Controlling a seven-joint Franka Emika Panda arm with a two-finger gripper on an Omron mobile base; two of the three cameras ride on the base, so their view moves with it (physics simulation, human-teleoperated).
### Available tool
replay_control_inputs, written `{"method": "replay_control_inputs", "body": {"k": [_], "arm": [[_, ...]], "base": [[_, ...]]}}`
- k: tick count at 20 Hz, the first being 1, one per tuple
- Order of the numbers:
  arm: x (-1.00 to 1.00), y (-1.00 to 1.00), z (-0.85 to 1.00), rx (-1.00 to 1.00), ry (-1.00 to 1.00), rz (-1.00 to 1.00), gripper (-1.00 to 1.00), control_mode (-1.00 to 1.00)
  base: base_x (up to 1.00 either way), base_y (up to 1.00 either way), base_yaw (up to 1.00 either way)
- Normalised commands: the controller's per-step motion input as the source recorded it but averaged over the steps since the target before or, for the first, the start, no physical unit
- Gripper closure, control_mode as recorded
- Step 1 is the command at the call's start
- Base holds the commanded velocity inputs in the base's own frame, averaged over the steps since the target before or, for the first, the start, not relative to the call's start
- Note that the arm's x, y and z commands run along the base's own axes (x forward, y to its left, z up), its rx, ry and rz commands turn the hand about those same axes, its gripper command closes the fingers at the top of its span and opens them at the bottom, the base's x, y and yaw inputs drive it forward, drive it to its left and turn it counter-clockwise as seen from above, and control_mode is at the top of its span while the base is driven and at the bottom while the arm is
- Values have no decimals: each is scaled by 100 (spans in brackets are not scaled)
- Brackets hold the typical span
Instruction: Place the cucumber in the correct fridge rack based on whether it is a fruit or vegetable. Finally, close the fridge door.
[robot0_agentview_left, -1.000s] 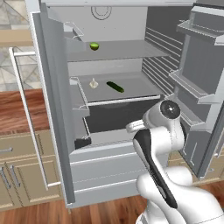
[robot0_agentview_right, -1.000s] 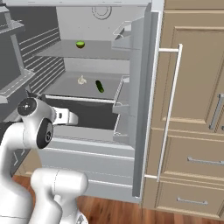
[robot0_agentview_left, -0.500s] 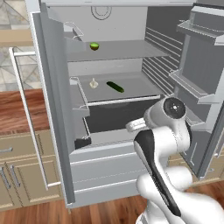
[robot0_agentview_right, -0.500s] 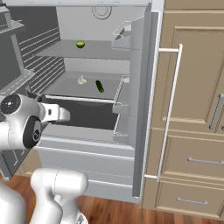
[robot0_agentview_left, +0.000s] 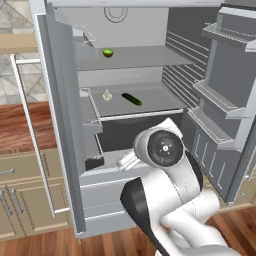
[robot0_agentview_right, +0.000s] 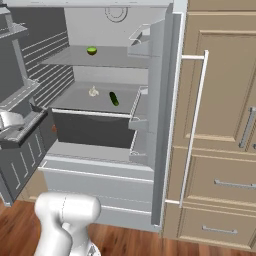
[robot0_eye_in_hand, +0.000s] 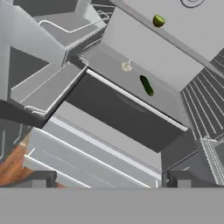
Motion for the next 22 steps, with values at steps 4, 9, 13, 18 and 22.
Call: {"method": "replay_control_inputs", "body": {"k": [4,9,13,18,22], "arm": [[-14,100,-3,-32,-4,12,-100,-100],[-1,100,-6,-31,-13,11,-100,-100],[0,100,-14,-31,-14,13,-100,-100],[11,100,-25,-31,-4,13,-100,-100],[32,100,-22,-28,0,9,-100,-100]], "base": [[0,0,0],[0,0,0],[0,0,0],[0,0,0],[0,0,0]]}}
